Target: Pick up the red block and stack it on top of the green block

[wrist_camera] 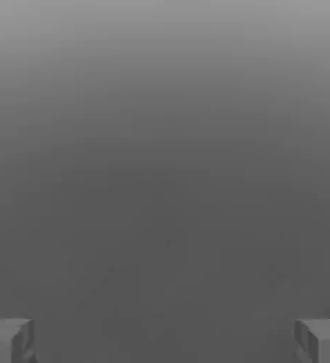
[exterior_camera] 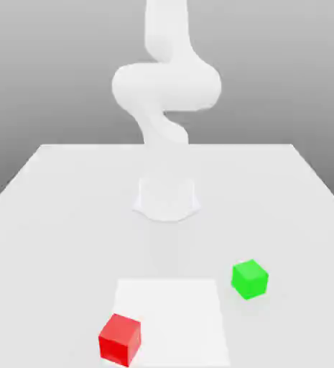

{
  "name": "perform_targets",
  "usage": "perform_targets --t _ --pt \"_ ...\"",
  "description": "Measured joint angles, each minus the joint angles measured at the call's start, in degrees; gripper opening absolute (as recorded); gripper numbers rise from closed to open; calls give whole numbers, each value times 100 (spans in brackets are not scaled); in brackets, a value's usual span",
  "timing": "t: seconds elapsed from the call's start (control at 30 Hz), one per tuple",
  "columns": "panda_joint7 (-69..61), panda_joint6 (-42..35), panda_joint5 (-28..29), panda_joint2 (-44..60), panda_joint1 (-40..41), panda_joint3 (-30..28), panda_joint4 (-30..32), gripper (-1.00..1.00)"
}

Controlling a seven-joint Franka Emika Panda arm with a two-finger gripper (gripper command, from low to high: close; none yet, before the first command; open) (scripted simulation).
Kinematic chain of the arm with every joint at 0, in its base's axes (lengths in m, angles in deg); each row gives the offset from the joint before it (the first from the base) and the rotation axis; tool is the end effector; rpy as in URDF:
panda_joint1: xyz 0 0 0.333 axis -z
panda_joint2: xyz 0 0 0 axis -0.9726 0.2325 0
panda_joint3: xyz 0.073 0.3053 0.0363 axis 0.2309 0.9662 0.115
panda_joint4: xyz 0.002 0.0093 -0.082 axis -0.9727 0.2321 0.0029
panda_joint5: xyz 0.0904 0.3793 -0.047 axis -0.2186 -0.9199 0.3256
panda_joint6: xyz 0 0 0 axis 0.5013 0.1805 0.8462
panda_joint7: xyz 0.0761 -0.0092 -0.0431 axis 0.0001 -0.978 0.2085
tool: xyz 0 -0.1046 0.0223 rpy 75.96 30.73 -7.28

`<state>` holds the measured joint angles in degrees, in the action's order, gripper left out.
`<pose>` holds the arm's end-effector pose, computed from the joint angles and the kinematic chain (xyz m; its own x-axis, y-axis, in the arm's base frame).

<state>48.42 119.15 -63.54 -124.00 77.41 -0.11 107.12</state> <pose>0.3806 -0.0053 0.6735 0.4991 -0.7371 0.4556 -0.5560 -0.6757 -0.4841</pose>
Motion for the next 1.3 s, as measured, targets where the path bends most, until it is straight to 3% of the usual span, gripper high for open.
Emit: perform_targets --t 0.8,0.97,1.0,1.2,1.3 --pt "968 1929 -72 5021 594 -187 905 0" --pt "945 2710 -161 6059 646 -145 813 0" --pt "939 2836 -170 6211 654 -135 790 -100" --pt "943 2903 -167 6287 661 -127 779 -100" --pt "961 2586 -139 5913 658 -138 838 -100"
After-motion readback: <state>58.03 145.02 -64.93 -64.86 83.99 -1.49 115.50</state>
